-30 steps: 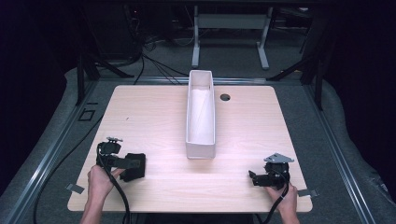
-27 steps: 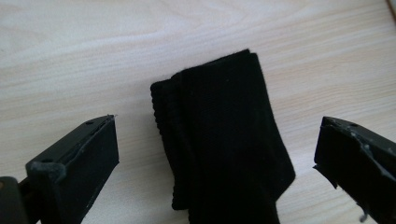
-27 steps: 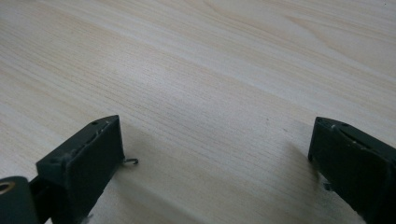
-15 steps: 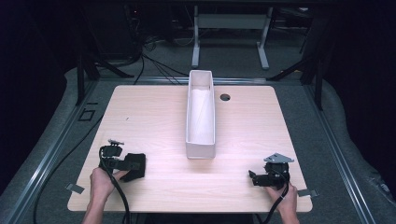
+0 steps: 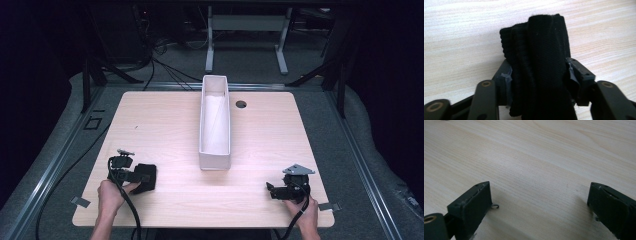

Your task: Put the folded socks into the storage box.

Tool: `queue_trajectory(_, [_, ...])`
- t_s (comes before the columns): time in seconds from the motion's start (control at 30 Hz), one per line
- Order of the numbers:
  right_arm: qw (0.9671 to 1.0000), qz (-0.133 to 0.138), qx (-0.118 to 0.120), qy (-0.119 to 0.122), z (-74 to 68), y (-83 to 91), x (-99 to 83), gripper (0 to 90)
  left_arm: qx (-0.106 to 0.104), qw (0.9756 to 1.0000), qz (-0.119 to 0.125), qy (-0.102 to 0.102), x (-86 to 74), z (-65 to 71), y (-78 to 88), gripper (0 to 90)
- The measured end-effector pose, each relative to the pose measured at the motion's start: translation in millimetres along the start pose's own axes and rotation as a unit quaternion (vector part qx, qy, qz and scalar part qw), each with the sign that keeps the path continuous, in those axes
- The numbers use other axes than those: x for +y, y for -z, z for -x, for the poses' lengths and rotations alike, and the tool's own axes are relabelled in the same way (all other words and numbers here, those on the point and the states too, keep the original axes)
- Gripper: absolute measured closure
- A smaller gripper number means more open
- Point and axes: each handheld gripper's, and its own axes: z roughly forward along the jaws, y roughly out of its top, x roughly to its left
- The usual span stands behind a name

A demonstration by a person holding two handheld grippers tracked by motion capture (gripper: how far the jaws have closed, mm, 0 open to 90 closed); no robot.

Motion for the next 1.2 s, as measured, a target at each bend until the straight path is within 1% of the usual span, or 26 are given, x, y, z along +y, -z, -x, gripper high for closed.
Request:
queue_trajectory(0.1, [1.0, 0.001, 0.001, 0.0, -0.1, -0.2, -0.1, 5.4, 0.001, 1.0, 0.001, 0.001, 0.1, 2.1, 0.1, 51.1])
queue_trajectory(0.17, [1.0, 0.0, 0.0, 0.002, -0.1, 0.2, 0.0, 5.4, 0.001, 1.0, 0.003, -0.004, 0.1, 3.5, 0.6, 53.2])
queue_trajectory(0.27, [1.0, 0.001, 0.0, 0.003, -0.4, 0.4, -0.2, 5.5, 0.004, 1.0, 0.005, -0.006, -0.4, 5.2, 1.4, 55.4])
queue_trajectory(0.3, [1.0, 0.008, -0.003, 0.003, -0.8, -0.5, -0.6, 5.6, 0.004, 1.0, 0.005, -0.006, -0.4, 5.2, 1.4, 56.0])
queue_trajectory(0.4, [1.0, 0.008, -0.002, 0.002, -0.6, -0.6, -0.6, 5.6, 0.009, 0.9999, 0.007, -0.01, 0.3, 8.0, 2.7, 57.6])
queue_trajectory(0.53, [1.0, 0.008, -0.003, 0.003, -0.7, -0.5, -0.6, 5.6, 0.014, 0.9998, 0.005, -0.014, 1.9, 9.9, 4.0, 58.7])
queue_trajectory(0.57, [0.9999, 0.009, -0.004, 0.003, -1.0, -0.5, -0.6, 5.6, 0.019, 0.9996, 0.007, -0.018, 3.5, 11.2, 5.3, 58.9])
queue_trajectory(0.6, [1.0, 0.002, -0.002, 0.004, -0.7, 0.6, -0.3, 5.6, 0.021, 0.9996, 0.008, -0.019, 4.3, 11.8, 6.2, 59.0])
queue_trajectory(0.63, [1.0, 0.002, -0.002, 0.005, -0.8, 0.6, -0.3, 5.6, 0.022, 0.9995, 0.008, -0.02, 5.0, 12.2, 7.2, 59.1])
queue_trajectory(0.9, [1.0, 0.004, -0.003, 0.006, -0.9, 0.4, -0.4, 5.5, 0.023, 0.9993, 0.017, -0.025, 8.5, 15.6, 14.9, 59.1])
queue_trajectory(1.03, [1.0, 0.002, -0.002, 0.005, -0.8, 0.6, -0.3, 5.4, 0.023, 0.9991, 0.015, -0.032, 10.8, 17.6, 18.3, 59.0])
queue_trajectory(1.07, [1.0, 0.009, -0.004, 0.003, -0.9, -0.5, -0.6, 5.4, 0.022, 0.9992, 0.016, -0.031, 11.2, 18.3, 18.9, 59.0])
queue_trajectory(1.2, [1.0, -0.001, 0.002, 0.0, 0.5, 0.1, -0.1, 5.2, 0.02, 0.999, 0.014, -0.038, 13.7, 20.8, 22.5, 58.9])
